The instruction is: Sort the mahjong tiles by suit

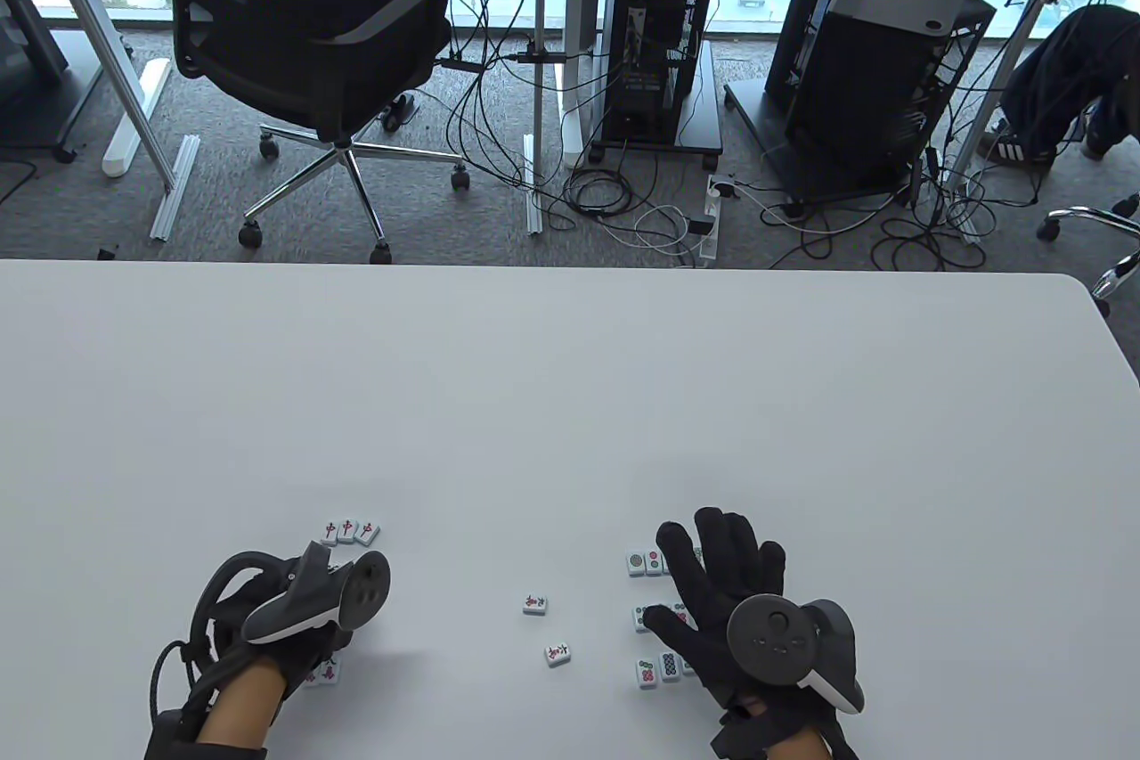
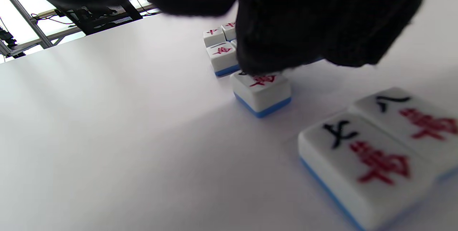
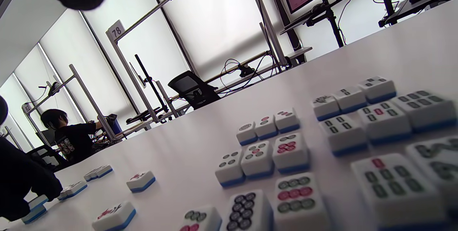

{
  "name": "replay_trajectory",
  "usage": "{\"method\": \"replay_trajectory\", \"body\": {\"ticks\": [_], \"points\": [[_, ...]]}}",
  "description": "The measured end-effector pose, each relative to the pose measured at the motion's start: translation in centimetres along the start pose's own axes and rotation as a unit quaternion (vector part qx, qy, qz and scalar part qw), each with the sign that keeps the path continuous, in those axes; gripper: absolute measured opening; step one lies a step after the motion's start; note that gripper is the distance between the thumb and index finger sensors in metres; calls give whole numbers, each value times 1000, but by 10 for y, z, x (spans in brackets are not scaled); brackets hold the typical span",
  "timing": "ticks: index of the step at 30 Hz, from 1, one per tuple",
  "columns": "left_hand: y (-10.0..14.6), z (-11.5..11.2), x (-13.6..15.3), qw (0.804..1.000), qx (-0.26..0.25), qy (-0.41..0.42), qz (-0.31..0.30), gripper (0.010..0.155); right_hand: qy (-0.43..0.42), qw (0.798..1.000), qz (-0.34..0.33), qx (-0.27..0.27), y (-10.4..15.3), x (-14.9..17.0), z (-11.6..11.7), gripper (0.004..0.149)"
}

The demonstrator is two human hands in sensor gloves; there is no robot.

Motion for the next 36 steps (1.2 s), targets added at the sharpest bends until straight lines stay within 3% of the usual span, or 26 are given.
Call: {"method": "replay_trajectory", "body": {"ticks": [14,17,22,28,32,36], "points": [[1,-10,1,999,-4,-31,19,62,2,1000,2,-4,-1,0,0,74],[6,2,2,1000,-10,-13,10,62,0,1000,2,-3,-1,0,0,75],[22,42,-9,998,-61,18,-13,57,-1,1000,4,-4,-1,0,1,75],[41,74,-68,985,-128,-1,-114,57,-5,1000,3,1,-1,1,-1,74],[50,81,-118,967,-159,-28,-196,59,-7,1000,2,1,-1,1,-1,75],[51,79,-159,955,-156,-55,-245,64,-7,1000,2,1,-1,1,-1,75]]}}
Point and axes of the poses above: the tracker on the back of each hand, its own x axis roughly to the little-finger side, its own y axis roughly from the fingertips to the wrist, z = x × y, the point moved 2 cm from there along -y, roughly from the wrist to the fingertips, and after that the axes turned 14 degrees about z, right-handed, at the moved point
